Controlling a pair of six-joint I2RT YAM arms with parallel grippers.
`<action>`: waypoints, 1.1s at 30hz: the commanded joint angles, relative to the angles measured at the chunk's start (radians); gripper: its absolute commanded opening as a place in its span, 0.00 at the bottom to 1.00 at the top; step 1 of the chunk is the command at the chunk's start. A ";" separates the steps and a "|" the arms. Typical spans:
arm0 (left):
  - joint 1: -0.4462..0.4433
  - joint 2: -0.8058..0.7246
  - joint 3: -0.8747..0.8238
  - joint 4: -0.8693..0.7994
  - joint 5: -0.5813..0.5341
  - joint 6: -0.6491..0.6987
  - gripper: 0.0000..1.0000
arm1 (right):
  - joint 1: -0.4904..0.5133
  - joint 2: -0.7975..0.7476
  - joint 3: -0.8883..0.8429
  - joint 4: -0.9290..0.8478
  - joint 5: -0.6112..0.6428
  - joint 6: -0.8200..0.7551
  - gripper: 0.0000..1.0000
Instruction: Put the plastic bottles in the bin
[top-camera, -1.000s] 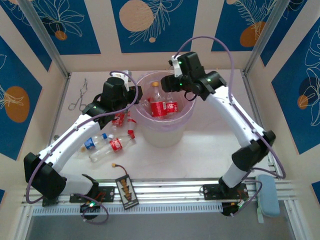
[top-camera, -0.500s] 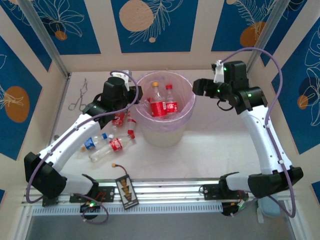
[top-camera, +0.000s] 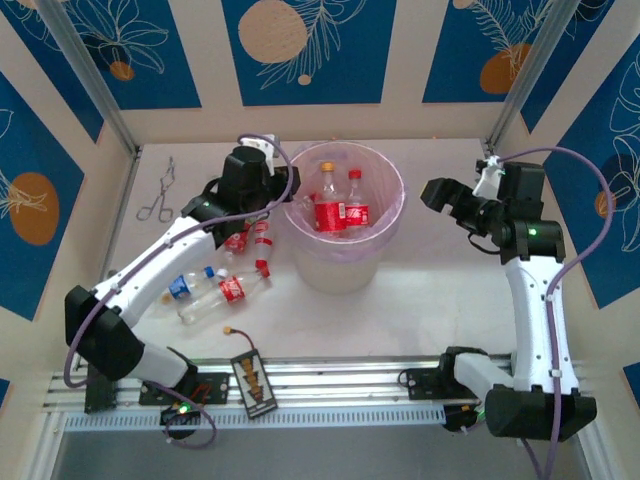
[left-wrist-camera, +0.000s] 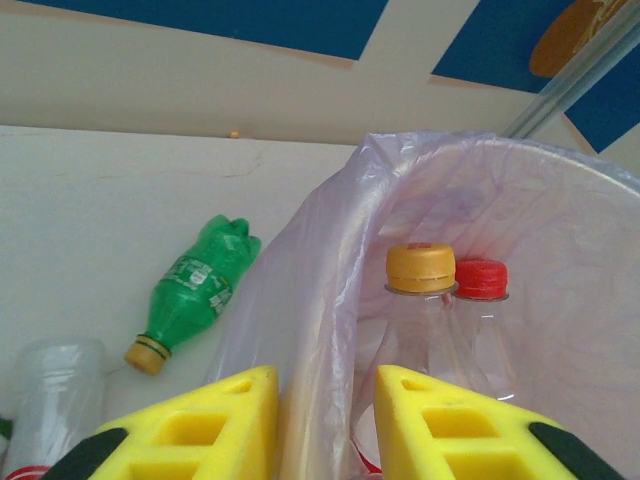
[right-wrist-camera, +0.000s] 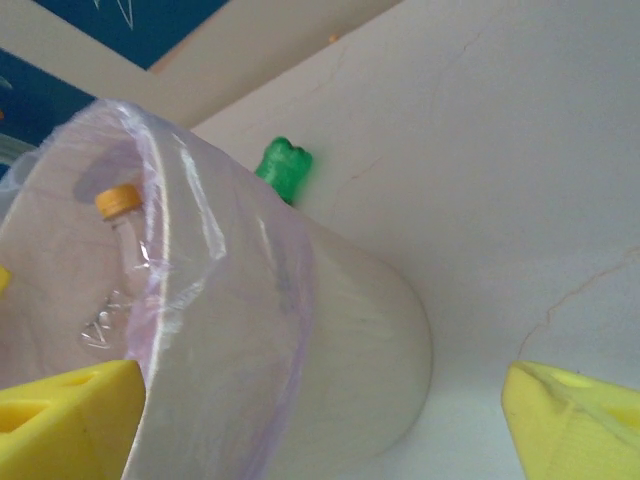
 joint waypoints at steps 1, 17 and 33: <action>-0.050 0.075 0.013 -0.077 0.064 0.011 0.32 | -0.055 -0.041 -0.028 0.027 -0.086 0.033 0.95; -0.137 0.244 0.184 -0.069 0.155 0.029 0.32 | -0.119 -0.031 -0.060 0.028 -0.168 0.020 0.96; -0.103 0.141 0.191 -0.152 0.121 0.181 1.00 | -0.086 -0.004 -0.112 0.068 -0.171 0.029 0.96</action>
